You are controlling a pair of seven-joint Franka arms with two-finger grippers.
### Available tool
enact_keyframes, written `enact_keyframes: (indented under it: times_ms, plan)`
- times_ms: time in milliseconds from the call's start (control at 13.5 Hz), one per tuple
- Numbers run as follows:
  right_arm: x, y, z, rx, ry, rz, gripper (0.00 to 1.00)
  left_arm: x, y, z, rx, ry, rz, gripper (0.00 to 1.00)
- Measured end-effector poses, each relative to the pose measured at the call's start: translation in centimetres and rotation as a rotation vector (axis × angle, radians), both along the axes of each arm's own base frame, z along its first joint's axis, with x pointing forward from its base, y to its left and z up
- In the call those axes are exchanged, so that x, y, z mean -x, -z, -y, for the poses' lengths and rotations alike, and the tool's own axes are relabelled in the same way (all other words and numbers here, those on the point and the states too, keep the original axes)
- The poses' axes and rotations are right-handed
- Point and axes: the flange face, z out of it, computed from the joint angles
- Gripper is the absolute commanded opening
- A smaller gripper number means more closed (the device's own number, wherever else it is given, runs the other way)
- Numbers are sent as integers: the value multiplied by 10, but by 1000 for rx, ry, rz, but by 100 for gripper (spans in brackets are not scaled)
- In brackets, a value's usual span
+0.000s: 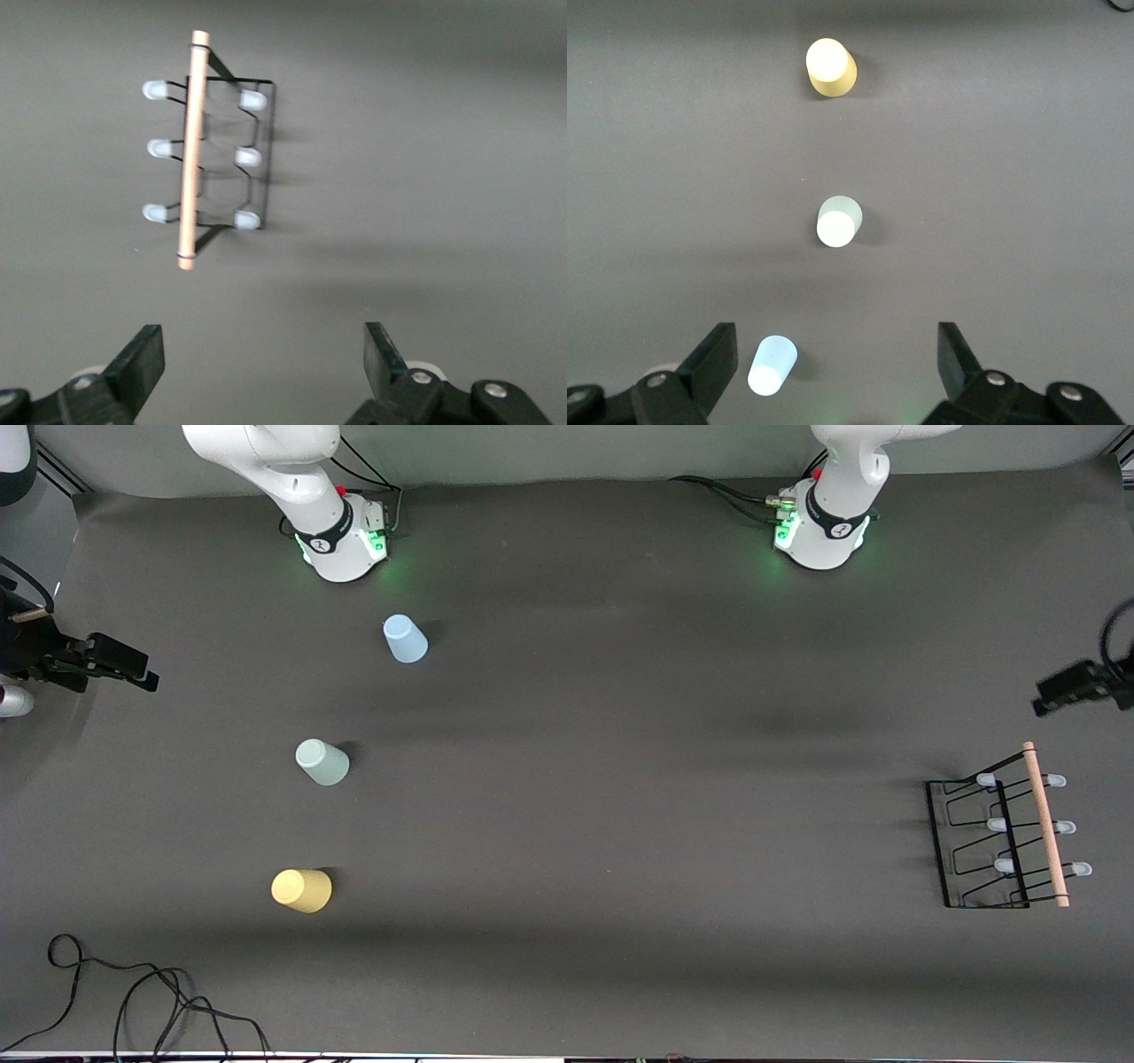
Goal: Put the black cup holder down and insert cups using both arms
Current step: 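Lower the left gripper over the wooden handle of the black rack, then close the left gripper on the rack's wooden handle and lift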
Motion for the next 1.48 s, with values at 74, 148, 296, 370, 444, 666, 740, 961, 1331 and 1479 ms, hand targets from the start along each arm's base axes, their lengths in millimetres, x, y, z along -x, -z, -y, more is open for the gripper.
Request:
enact_keyframes:
  times_ms: [74, 148, 296, 370, 444, 666, 740, 961, 1331, 1479]
  plan:
    - [0, 0, -1, 0, -1, 0, 100, -12, 13, -16, -5, 6, -4, 100]
    - [0, 0, -1, 0, -2, 0, 100, -24, 29, -31, -14, 18, -4, 100]
    - [0, 0, -2, 0, -3, -1, 100, -44, 69, -63, -46, 37, -6, 99]
    - [0, 1, -2, 0, -3, -1, 100, -52, 94, -76, -65, 44, -11, 98]
    - [-1, 1, -2, 0, -4, -2, 100, -60, 121, -86, -79, 49, -20, 97]
    - [-2, 3, -2, 0, -4, -5, 100, -76, 183, -94, -79, 79, -46, 71]
    - [-2, 3, -2, 0, -4, -5, 100, -79, 193, -94, -77, 90, -53, 59]
    - [-2, 3, -2, 0, -4, -5, 100, -81, 199, -94, -76, 99, -57, 47]
    - [-2, 3, -2, 0, -4, -5, 100, -84, 210, -93, -75, 108, -53, 47]
    - [-2, 3, -2, 0, -4, -5, 100, -84, 210, -93, -75, 110, -53, 47]
